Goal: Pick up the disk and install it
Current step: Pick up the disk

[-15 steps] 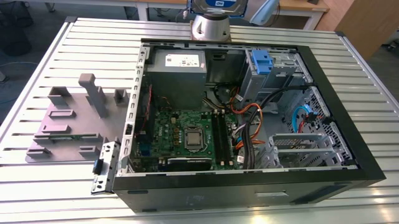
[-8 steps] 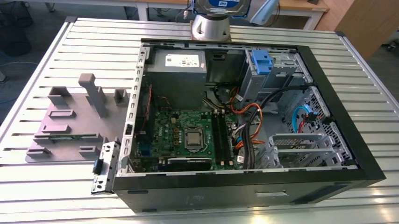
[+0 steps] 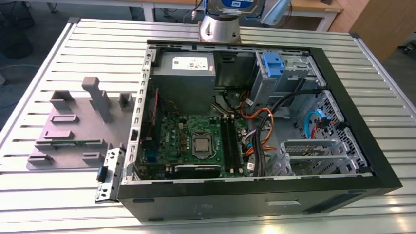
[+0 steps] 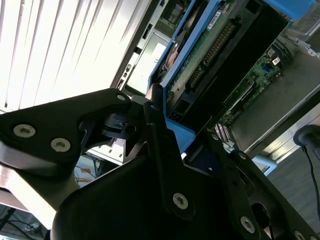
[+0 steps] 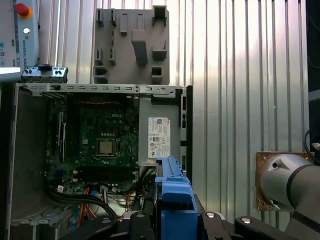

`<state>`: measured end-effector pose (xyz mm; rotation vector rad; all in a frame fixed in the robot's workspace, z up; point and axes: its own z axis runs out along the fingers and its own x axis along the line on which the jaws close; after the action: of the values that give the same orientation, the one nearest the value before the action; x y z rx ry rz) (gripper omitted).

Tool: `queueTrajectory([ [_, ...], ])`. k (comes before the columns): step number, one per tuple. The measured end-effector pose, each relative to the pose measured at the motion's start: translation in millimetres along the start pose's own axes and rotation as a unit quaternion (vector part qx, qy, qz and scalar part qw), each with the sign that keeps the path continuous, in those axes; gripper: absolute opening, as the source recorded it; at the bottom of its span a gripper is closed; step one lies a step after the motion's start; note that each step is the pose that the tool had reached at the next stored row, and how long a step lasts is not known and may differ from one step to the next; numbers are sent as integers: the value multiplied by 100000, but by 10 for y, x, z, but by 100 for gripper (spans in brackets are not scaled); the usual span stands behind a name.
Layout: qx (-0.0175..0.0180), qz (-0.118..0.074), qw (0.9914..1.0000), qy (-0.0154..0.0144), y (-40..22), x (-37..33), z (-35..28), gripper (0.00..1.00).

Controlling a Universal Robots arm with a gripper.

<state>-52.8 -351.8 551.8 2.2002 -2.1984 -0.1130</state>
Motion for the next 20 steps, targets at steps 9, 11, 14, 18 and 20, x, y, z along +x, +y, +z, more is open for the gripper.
queueTrajectory([
  [9, -33, 2, 100000, 1, -77, 0, -6, 37],
  [11, -38, 2, 100000, -2, -94, 0, -7, 37],
  [14, -50, 4, 100000, 1, -119, 0, -9, 37],
  [18, -64, 4, 100000, 0, -152, 0, -11, 37],
  [20, -70, 6, 100000, 1, -169, 0, -12, 37],
])
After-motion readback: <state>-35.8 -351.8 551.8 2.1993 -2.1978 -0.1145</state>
